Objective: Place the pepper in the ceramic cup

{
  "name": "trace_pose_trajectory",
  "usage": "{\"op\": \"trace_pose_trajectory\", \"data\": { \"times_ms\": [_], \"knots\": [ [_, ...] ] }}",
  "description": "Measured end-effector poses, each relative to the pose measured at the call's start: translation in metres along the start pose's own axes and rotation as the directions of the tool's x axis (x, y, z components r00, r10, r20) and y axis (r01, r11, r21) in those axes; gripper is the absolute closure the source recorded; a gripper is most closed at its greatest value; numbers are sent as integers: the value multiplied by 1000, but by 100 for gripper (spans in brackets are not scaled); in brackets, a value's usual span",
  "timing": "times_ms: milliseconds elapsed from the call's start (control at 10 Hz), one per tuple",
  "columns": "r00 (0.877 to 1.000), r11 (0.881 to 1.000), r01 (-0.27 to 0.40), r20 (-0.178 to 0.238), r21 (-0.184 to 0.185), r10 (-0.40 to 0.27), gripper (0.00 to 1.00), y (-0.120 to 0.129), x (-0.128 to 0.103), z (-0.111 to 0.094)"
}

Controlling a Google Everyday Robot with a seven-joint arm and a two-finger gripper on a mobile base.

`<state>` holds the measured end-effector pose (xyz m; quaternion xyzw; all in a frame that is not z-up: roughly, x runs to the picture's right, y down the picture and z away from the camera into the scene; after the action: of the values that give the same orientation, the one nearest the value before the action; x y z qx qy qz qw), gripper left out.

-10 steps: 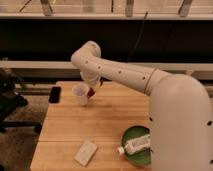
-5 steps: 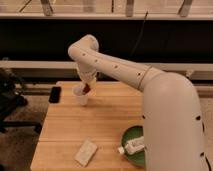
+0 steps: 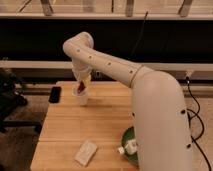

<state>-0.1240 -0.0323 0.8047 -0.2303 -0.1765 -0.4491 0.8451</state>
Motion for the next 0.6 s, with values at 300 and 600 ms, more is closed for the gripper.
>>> {"op": "trace_pose_trajectory", "data": {
  "times_ms": [300, 600],
  "knots": [
    [1000, 1000, 15, 7, 8, -15, 100, -7, 1, 12],
    [1000, 1000, 29, 6, 11, -29, 94, -12, 1, 20]
  ]
}}
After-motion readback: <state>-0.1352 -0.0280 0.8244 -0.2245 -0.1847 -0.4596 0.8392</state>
